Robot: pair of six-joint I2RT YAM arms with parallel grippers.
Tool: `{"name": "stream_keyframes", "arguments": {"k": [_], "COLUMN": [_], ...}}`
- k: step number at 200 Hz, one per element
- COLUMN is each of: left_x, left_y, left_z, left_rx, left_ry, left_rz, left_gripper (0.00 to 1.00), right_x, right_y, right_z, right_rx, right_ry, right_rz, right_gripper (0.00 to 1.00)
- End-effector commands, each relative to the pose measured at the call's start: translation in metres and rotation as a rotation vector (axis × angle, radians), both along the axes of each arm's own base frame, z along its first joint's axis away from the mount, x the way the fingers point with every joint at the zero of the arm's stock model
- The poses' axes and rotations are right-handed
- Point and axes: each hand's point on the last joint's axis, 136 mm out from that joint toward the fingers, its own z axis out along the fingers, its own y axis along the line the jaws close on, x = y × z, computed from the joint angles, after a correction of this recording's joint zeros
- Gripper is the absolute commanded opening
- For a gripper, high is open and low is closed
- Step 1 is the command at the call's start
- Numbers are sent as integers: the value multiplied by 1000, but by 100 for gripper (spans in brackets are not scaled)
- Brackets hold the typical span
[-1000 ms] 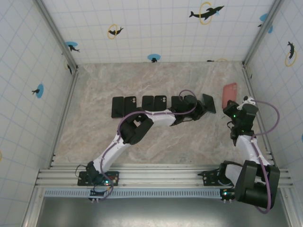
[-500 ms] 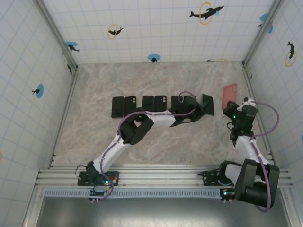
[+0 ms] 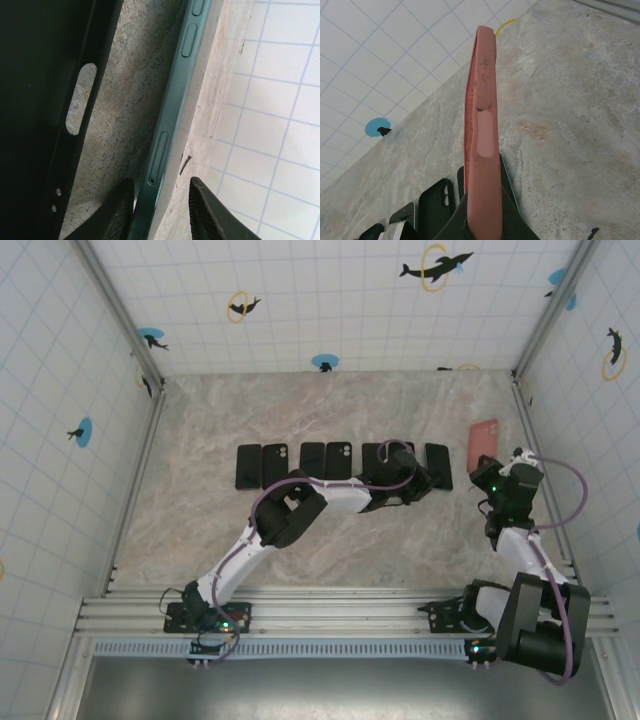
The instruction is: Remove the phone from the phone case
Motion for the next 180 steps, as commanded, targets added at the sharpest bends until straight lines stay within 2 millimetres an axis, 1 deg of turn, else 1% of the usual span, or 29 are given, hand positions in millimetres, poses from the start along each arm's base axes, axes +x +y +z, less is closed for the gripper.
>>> {"name": "stream_keyframes", "arguments": {"k": [1, 11, 32, 55, 81, 110, 147, 148, 149, 151, 180], "left_x": [-1, -1, -2, -3, -8, -12, -14, -14, -14, -14, -13], "left_y": [1, 2, 2, 5, 10, 9, 15, 14, 14, 14, 18], "left_z": [31, 33, 43, 47, 47, 46, 33, 44, 50, 55, 58], "left_rx": [-7, -2, -2, 11, -8, -7, 19, 5, -2, -7, -2], "left_ry": [-48, -55, -75, -90, -67, -65, -56, -66, -71, -77, -89], "left_rz": [-1, -3, -16, -19, -15, -21, -17, -16, -15, -14, -11], "left_gripper": [35, 35, 38, 39, 40, 42, 42, 42, 42, 42, 43], "right_x": [0, 0, 0, 1, 2, 2, 3, 3, 3, 3, 3], "right_y": [-3, -3, -3, -2, -1, 0, -1, -1, -1, -1, -1], "right_z": [3, 2, 2, -1, -2, -3, -2, -2, -2, -2, -6], "right_rx": [-6, -7, -7, -3, 1, 2, 0, 1, 2, 2, 2], "right_ry": [-30, -28, -30, -25, -22, -22, -25, -25, -24, -25, -16], "right_rz": [-6, -8, -5, -2, 7, 11, 8, 9, 8, 8, 12], "right_gripper": [0, 0, 0, 0, 0, 0, 0, 0, 0, 0, 0]}}
